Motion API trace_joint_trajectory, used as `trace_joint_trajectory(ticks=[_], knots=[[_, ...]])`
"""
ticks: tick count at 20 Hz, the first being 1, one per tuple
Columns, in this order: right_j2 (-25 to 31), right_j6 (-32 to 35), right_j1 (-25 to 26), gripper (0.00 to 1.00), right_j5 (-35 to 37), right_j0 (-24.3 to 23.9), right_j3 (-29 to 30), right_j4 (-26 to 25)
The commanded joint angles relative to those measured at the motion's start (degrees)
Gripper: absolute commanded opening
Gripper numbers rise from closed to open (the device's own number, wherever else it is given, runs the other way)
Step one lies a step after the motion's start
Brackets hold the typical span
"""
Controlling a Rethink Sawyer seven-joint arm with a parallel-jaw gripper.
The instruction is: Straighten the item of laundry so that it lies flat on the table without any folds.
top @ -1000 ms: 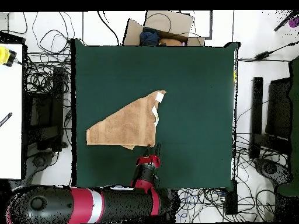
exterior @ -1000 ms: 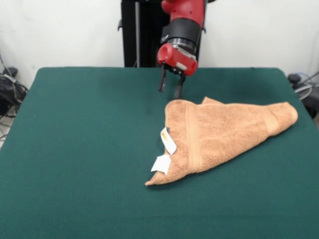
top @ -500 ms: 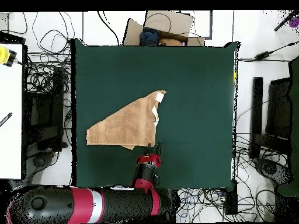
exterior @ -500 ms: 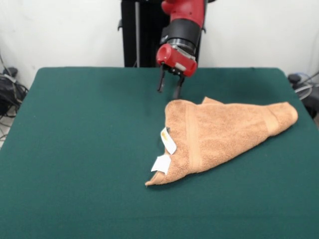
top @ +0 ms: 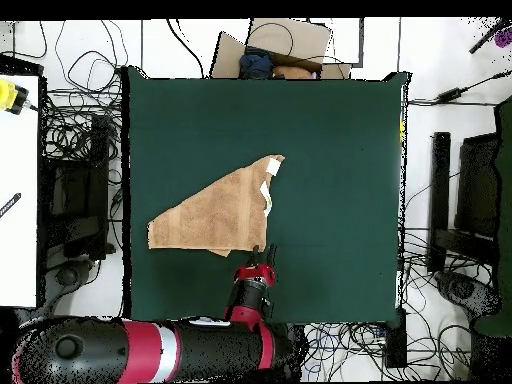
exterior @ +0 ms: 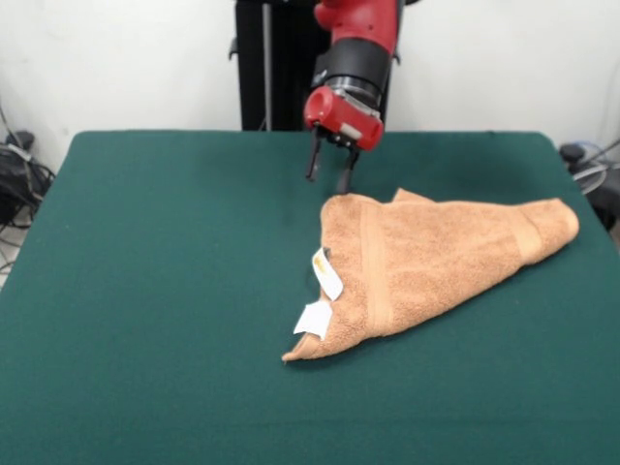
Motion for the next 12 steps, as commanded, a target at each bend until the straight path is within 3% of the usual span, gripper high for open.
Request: trace_joint_trajectory(ticks=[1,5,12], knots=[[10.9,10.0,-0.4,1.00,2.3,-1.7,-6.5,1.6],[11.6,10.3,-1.5,1.00,3.5,-1.3,-4.9,1.1],[12.1,10.5,-1.2,1.00,-0.1,1.2,-0.6,5.6]])
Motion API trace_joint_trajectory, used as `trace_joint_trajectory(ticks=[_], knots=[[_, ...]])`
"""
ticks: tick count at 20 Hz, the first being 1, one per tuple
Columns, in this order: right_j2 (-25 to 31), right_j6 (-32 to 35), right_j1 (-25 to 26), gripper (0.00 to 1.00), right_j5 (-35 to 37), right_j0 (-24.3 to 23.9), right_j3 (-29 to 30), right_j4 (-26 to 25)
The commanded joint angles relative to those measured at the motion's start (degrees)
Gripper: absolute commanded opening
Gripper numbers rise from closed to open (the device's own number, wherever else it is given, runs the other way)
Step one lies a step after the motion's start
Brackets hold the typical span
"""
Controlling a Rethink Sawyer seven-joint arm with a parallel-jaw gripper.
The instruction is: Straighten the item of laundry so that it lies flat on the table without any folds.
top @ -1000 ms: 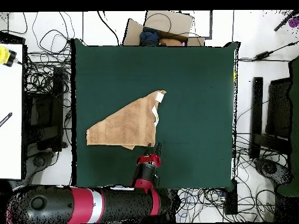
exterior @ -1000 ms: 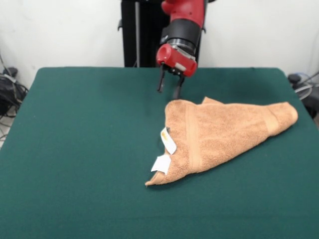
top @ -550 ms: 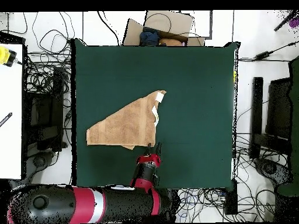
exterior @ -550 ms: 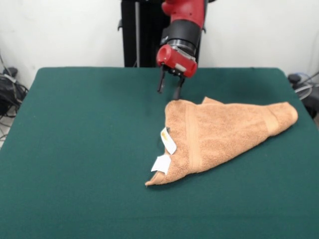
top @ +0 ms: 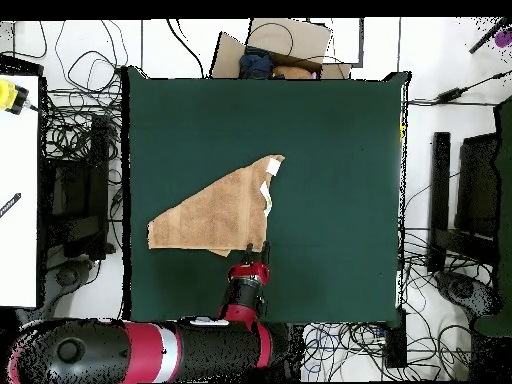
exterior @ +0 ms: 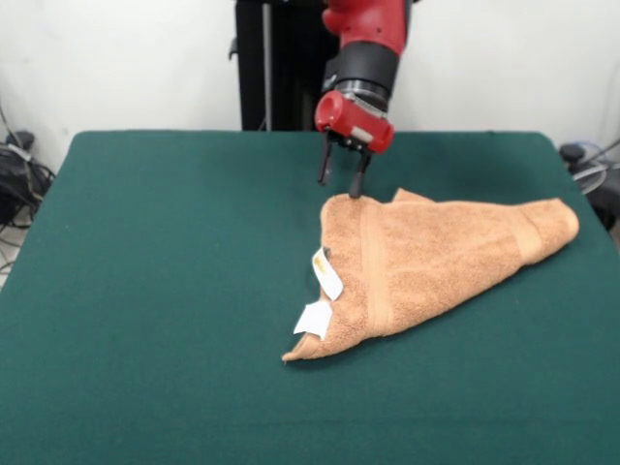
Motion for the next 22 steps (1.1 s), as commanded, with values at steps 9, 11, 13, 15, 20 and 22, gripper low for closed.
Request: trace_joint_trajectory(ticks=[9,11,13,15,20,22], knots=[[10.7,12.0,2.6,1.00,-4.2,1.4,0.5,7.1],[10.8,12.1,3.0,1.00,-4.7,1.5,0.7,7.6],[10.9,12.1,3.6,1.00,-5.3,1.4,0.6,7.9],[11.1,12.2,4.2,1.00,-6.1,1.5,0.7,8.5],[11.5,12.5,5.4,1.00,-7.2,1.1,0.5,9.0],[11.7,12.5,5.7,1.00,-7.4,1.0,0.4,9.0]])
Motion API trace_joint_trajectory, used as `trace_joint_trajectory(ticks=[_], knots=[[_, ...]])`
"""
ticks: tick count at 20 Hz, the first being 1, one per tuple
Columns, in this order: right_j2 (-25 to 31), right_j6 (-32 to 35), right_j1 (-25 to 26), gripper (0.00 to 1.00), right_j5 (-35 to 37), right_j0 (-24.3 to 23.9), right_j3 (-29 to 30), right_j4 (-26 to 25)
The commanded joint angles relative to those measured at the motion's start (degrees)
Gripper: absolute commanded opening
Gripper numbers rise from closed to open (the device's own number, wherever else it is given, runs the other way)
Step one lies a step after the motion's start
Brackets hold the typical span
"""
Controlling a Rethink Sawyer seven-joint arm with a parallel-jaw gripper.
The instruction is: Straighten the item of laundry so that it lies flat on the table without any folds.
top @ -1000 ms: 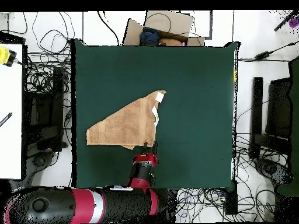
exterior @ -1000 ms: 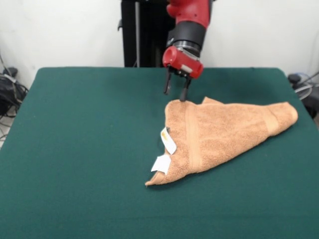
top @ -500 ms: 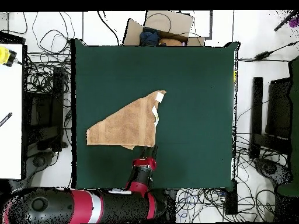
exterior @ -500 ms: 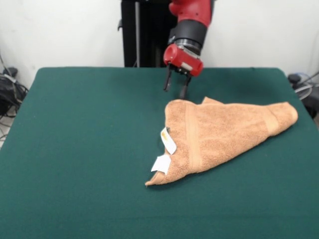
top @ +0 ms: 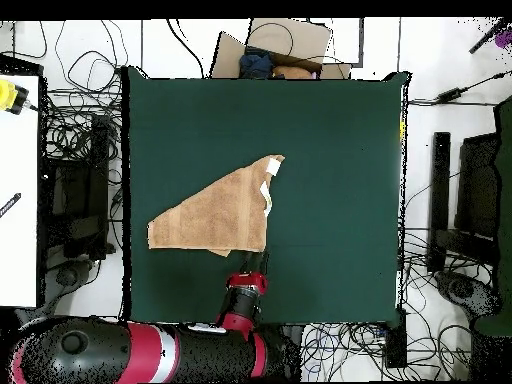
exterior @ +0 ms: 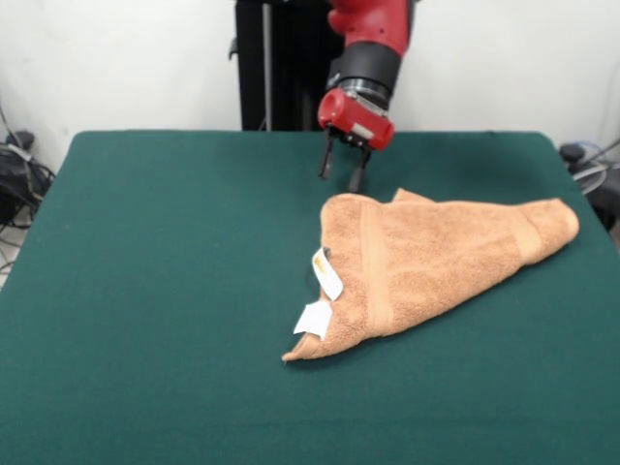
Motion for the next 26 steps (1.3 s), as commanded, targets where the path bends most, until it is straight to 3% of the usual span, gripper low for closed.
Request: trace_joint_trajectory(ticks=[1,26], knots=[[9.1,12.4,3.4,1.00,-4.3,-0.5,-2.7,4.2],[10.8,10.9,5.6,1.00,-5.3,0.5,-5.9,6.4]])
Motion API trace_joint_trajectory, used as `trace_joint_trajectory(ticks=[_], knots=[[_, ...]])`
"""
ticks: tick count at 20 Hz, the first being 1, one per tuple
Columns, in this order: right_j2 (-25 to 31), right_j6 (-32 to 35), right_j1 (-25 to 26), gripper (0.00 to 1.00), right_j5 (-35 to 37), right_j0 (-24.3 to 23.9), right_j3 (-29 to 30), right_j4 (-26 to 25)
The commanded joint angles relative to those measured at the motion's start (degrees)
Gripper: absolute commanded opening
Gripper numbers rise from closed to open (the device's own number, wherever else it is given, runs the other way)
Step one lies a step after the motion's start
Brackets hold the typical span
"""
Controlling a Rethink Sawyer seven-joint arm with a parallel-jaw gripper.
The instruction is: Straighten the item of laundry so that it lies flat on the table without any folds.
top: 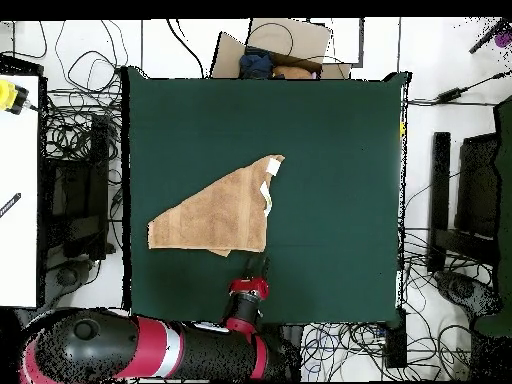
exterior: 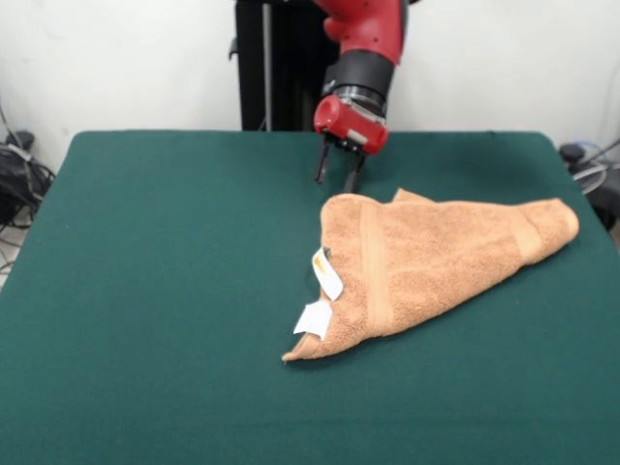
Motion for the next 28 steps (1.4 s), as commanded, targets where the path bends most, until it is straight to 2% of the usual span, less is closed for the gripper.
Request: trace_joint_trajectory(ticks=[1,28], knots=[[9.8,10.9,2.2,1.00,-3.1,0.5,-6.1,5.1],[11.3,10.9,4.4,1.00,-7.5,0.1,-8.7,10.0]])
